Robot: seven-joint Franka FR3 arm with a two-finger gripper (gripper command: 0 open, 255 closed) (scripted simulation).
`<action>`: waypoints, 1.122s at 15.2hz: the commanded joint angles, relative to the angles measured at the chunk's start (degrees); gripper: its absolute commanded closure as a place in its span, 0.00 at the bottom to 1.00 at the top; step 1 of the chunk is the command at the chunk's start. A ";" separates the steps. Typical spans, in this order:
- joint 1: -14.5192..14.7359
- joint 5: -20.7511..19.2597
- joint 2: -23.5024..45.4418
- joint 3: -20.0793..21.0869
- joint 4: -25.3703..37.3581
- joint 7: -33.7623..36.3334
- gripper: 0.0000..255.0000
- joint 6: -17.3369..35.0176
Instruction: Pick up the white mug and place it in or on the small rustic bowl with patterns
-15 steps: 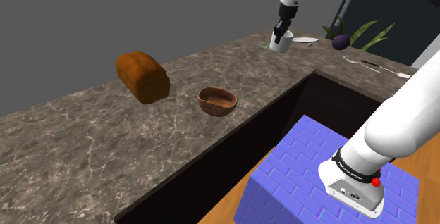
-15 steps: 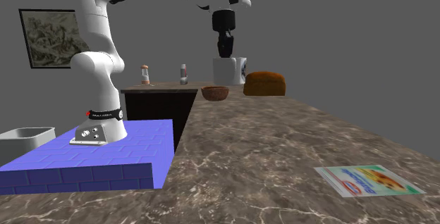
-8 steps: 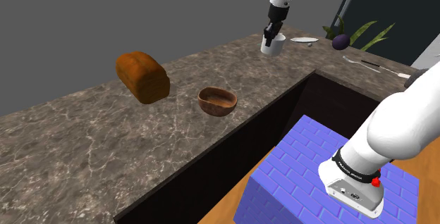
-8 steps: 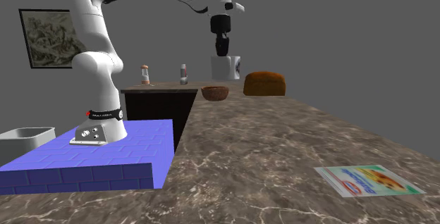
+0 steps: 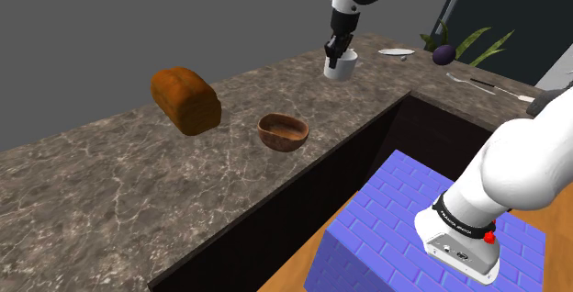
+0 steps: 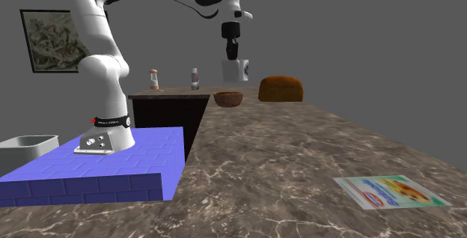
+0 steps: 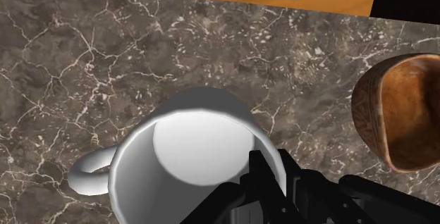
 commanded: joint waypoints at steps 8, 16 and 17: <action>5.43 0.87 0.88 7.82 2.33 12.84 1.00 -2.18; 10.10 0.81 5.75 14.23 8.71 23.84 1.00 -4.37; 10.69 0.68 6.61 14.98 9.81 25.21 1.00 -4.71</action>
